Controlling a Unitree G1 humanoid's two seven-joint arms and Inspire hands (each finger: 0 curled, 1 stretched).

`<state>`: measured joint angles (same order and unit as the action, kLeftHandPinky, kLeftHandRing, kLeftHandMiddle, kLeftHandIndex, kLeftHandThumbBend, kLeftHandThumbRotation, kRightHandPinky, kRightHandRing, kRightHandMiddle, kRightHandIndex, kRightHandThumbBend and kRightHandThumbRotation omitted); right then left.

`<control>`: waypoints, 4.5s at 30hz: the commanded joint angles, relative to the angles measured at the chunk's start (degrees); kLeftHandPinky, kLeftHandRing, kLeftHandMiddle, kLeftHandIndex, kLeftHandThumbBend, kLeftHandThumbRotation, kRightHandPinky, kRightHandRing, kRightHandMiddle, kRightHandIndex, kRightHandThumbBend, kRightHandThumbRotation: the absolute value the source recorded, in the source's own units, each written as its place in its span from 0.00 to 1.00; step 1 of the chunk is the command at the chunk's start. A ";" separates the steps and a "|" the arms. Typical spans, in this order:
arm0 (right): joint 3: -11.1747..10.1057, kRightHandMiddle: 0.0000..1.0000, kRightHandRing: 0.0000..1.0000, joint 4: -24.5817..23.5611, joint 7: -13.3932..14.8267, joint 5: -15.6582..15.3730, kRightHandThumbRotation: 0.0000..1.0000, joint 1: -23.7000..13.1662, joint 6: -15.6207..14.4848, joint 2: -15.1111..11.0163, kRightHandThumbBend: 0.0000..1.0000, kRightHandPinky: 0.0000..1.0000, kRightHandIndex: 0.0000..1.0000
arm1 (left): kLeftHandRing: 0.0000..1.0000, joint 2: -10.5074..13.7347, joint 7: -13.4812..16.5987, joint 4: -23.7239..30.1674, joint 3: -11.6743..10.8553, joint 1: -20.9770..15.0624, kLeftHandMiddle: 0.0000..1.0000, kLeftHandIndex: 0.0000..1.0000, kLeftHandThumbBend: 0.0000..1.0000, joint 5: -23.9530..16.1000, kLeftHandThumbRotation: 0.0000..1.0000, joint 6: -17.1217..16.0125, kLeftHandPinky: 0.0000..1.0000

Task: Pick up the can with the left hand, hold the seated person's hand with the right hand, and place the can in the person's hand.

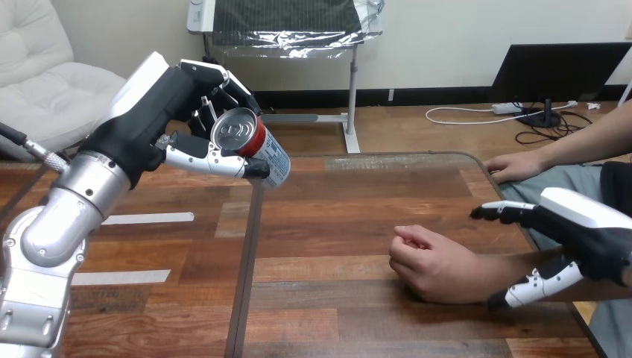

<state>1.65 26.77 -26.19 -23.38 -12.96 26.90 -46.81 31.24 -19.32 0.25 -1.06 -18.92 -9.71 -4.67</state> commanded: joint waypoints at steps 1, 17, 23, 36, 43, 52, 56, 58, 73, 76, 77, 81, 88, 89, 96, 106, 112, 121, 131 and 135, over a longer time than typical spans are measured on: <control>1.34 0.89 0.88 0.65 0.53 -0.95 0.31 -4.19 1.00 -1.31 1.00 0.87 0.88 | 0.29 0.63 0.20 2.96 -1.75 -1.89 0.34 0.38 0.62 0.80 0.00 -0.24 0.23; 4.73 0.88 0.87 3.91 1.49 -4.65 0.20 -6.39 1.55 -1.17 1.00 0.86 0.86 | 0.29 0.73 -0.32 2.21 -1.96 -1.82 0.35 0.38 0.62 1.39 0.00 -1.28 0.23; 6.11 0.87 0.86 5.16 2.47 -6.75 0.18 -7.36 1.88 -1.18 1.00 0.85 0.86 | 0.29 0.80 -0.46 2.45 -2.02 -1.78 0.34 0.38 0.62 1.26 0.00 -1.09 0.23; 9.19 0.87 0.85 7.33 4.90 -11.52 0.15 -9.17 1.39 -0.94 1.00 0.83 0.86 | 0.28 1.00 -0.69 2.66 -2.11 -1.56 0.34 0.38 0.63 0.98 0.00 -0.77 0.22; 10.99 0.85 0.84 8.49 6.73 -14.78 0.15 -10.19 0.95 -0.75 1.00 0.81 0.84 | 0.28 1.05 -0.77 2.75 -1.99 -1.43 0.34 0.38 0.63 0.86 0.00 -0.96 0.22; 12.90 0.84 0.82 8.67 7.86 -17.83 0.14 -10.99 -3.22 0.48 1.00 0.76 0.83 | 0.27 0.99 -0.92 2.49 -2.00 -0.94 0.34 0.38 0.63 1.13 0.00 -1.83 0.21; 13.82 0.84 0.82 8.79 8.33 -18.75 0.16 -11.35 -4.65 0.85 1.00 0.73 0.83 | 0.27 0.88 -1.01 2.59 -2.00 -0.83 0.34 0.38 0.63 1.29 0.00 -1.58 0.21; 14.40 0.83 0.82 9.40 9.00 -19.33 0.16 -11.71 -4.82 1.08 1.00 0.72 0.83 | 0.27 0.81 -1.08 2.55 -1.98 -0.81 0.34 0.38 0.63 1.40 0.00 -1.42 0.21; 18.23 0.79 0.77 13.23 11.74 -21.65 0.20 -14.23 -7.46 2.88 0.96 0.64 0.79 | 0.27 0.81 -1.13 2.39 -2.04 -0.68 0.34 0.38 0.63 1.45 0.00 -1.87 0.21; 18.90 0.78 0.76 13.95 11.74 -21.92 0.19 -14.81 -7.93 3.24 0.95 0.64 0.78 | 0.27 0.88 -1.18 2.24 -2.11 -0.70 0.34 0.38 0.63 1.54 0.00 -2.20 0.21; 19.04 0.78 0.76 14.11 11.74 -21.94 0.19 -14.93 -8.02 3.32 0.95 0.64 0.78 | 0.27 0.89 -1.20 2.22 -2.14 -0.70 0.34 0.38 0.63 1.58 0.00 -2.26 0.21; 19.71 0.77 0.74 14.88 11.38 -21.85 0.18 -15.55 -8.57 3.81 0.93 0.62 0.77 | 0.27 0.92 -1.23 2.34 -2.30 -0.64 0.34 0.38 0.63 1.67 0.00 -2.28 0.21; 21.02 0.75 0.71 16.37 9.71 -21.69 0.15 -16.78 -9.61 4.59 0.88 0.57 0.74 | 0.27 1.06 -1.10 2.66 -2.39 -0.56 0.33 0.38 0.63 1.34 0.00 -2.12 0.21; 21.11 0.75 0.71 16.50 9.51 -21.61 0.15 -16.90 -9.69 4.66 0.87 0.57 0.74 | 0.27 1.06 -1.09 2.66 -2.38 -0.58 0.33 0.38 0.63 1.31 0.00 -2.12 0.21; 22.33 0.72 0.67 17.28 9.40 -21.53 0.17 -17.49 -9.10 5.08 0.83 0.54 0.71 | 0.27 1.02 -1.08 2.87 -2.53 -0.52 0.33 0.38 0.63 1.48 0.00 -2.10 0.21; 22.77 0.61 0.55 19.00 9.68 -20.60 0.20 -17.78 -8.28 6.35 0.80 0.44 0.65 | 0.27 0.99 -0.97 3.34 -2.58 -0.39 0.34 0.38 0.63 1.21 0.00 -1.31 0.21; 22.91 0.58 0.51 19.49 9.78 -20.53 0.20 -17.76 -8.13 6.96 0.79 0.41 0.64 | 0.27 0.99 -1.07 3.28 -2.60 -0.46 0.34 0.38 0.63 1.34 0.00 -1.36 0.21; 23.63 0.61 0.56 20.49 8.72 -20.84 0.23 -17.98 -9.09 8.26 0.78 0.46 0.64 | 0.27 0.98 -1.13 3.15 -2.70 -0.62 0.34 0.38 0.62 1.49 0.00 -1.57 0.21; 23.62 0.61 0.55 20.89 8.03 -19.77 0.21 -17.71 -9.16 9.22 0.80 0.45 0.63 | 0.27 1.06 -1.24 3.43 -2.83 -0.79 0.34 0.38 0.62 1.51 0.00 -1.23 0.21; 23.70 0.61 0.55 20.75 7.03 -19.35 0.22 -17.63 -9.49 9.50 0.82 0.45 0.63 | 0.27 1.22 -1.27 3.72 -2.80 -0.86 0.34 0.38 0.62 1.14 0.00 -0.79 0.21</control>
<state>23.40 45.24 -17.66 -44.11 -32.20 18.20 -41.78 31.26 -21.02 0.40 -1.69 -17.32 -9.39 -5.45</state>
